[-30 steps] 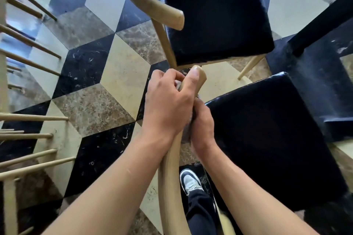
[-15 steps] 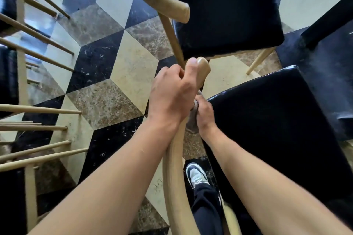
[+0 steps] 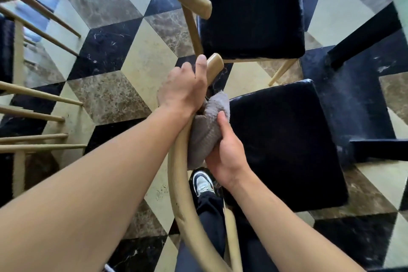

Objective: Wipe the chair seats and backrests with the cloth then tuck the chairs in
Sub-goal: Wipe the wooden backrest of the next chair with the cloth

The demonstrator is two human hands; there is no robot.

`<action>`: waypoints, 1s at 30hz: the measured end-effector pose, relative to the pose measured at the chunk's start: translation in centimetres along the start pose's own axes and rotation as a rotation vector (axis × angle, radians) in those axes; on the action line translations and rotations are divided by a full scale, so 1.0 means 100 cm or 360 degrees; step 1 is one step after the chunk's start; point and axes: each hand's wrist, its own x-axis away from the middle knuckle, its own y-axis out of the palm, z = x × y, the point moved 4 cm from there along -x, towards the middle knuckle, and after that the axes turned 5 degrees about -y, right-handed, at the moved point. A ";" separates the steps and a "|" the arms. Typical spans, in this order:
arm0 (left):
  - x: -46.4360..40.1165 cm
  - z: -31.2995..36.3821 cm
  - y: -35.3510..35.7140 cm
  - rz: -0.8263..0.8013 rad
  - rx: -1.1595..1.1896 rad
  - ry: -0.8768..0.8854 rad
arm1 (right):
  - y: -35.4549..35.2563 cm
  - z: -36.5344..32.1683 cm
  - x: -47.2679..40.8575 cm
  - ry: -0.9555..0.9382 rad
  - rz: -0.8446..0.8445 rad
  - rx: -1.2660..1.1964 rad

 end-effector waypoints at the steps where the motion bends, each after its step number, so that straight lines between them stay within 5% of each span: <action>1: 0.011 -0.004 0.000 0.0007 -0.0032 -0.0029 | -0.003 -0.004 0.004 0.0053 -0.0012 0.0031; 9: 0.123 -0.061 -0.005 0.0087 0.0071 -0.0094 | -0.018 -0.029 0.024 0.0026 -0.0098 0.0250; 12: 0.169 -0.073 -0.010 0.0226 -0.0156 -0.0032 | -0.037 -0.032 0.036 0.0039 -0.0085 0.0352; 15: 0.225 -0.067 -0.007 0.0431 -0.0278 0.0389 | -0.073 -0.026 0.058 0.0111 -0.0152 0.0595; 19: 0.290 -0.051 0.022 0.0369 -0.0065 0.1040 | -0.138 -0.002 0.084 0.0402 -0.0157 0.0815; 23: 0.312 -0.046 0.047 0.0256 0.0107 0.0918 | -0.187 0.026 0.117 0.0639 -0.0277 0.0820; 28: 0.309 -0.037 0.060 0.0187 -0.0263 0.0813 | -0.189 0.066 0.156 0.0520 -0.0447 0.0569; 30: 0.310 -0.037 0.063 0.0156 -0.0351 0.0790 | -0.188 0.076 0.155 0.0303 -0.0422 0.0787</action>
